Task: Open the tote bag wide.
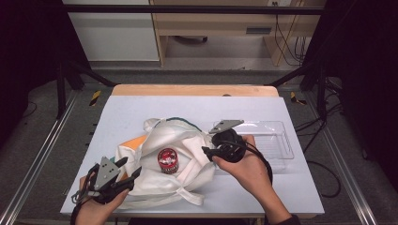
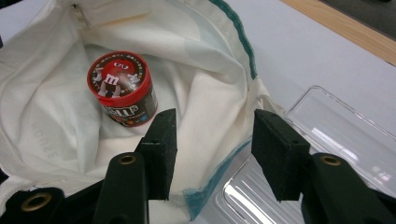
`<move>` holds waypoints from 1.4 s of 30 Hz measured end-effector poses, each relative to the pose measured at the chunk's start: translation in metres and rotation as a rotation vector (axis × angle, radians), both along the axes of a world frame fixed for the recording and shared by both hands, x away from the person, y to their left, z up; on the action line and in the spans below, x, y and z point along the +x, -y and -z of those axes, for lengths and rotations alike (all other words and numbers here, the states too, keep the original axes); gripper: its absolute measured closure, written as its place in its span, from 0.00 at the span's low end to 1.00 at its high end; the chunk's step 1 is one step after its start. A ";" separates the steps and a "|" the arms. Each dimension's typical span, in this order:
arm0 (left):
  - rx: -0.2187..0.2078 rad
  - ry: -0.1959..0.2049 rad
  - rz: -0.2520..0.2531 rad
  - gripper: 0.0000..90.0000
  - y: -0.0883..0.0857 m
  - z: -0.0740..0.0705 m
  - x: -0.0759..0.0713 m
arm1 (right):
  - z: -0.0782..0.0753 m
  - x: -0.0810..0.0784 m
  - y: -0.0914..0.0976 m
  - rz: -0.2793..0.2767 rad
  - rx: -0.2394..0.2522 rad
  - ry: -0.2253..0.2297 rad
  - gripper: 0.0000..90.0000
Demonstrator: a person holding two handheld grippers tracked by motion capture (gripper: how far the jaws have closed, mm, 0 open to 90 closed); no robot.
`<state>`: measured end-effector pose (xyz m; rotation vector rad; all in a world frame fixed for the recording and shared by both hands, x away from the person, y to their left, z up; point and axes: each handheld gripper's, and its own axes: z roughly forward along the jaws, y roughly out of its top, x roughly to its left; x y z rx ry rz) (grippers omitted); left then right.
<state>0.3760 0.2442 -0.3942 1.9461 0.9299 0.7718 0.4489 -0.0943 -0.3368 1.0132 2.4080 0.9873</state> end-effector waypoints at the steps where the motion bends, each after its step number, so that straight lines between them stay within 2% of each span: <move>1: 0.012 0.002 0.003 0.48 0.002 -0.005 0.005 | 0.001 -0.002 0.001 0.011 0.010 -0.004 0.58; 9: 0.090 0.001 0.019 0.48 0.012 -0.025 0.035 | 0.010 -0.001 0.000 0.050 0.003 -0.036 0.63; 12: 0.097 0.001 0.024 0.48 0.017 -0.028 0.047 | 0.015 0.001 -0.001 0.048 -0.012 -0.040 0.67; 16: 0.074 -0.015 0.029 0.49 0.021 -0.025 0.058 | 0.024 0.001 0.000 0.054 -0.028 -0.052 0.72; 17: 0.080 -0.018 0.028 0.50 0.021 -0.024 0.059 | 0.026 -0.001 0.000 0.055 -0.030 -0.056 0.73; 20: 0.084 -0.015 0.023 0.52 0.020 -0.022 0.061 | 0.028 -0.010 0.001 0.046 -0.026 -0.050 0.76; 23: 0.087 -0.031 0.019 0.54 0.015 -0.021 0.061 | 0.031 -0.021 0.003 0.039 -0.030 -0.044 0.79; 28: 0.103 -0.049 0.013 0.57 0.011 -0.017 0.059 | 0.038 -0.037 0.010 0.058 -0.019 -0.039 0.82; 32: 0.108 -0.064 0.009 0.59 0.008 -0.013 0.061 | 0.051 -0.047 0.019 0.061 0.002 -0.067 0.83; 34: 0.100 -0.079 0.004 0.60 0.007 -0.011 0.064 | 0.061 -0.049 0.021 0.066 0.004 -0.089 0.82; 37: 0.099 -0.082 0.006 0.60 0.007 -0.010 0.064 | 0.071 -0.047 0.026 0.078 0.037 -0.106 0.80; 42: 0.103 -0.073 0.016 0.60 0.010 -0.013 0.061 | 0.060 -0.049 0.033 0.108 0.095 -0.059 0.74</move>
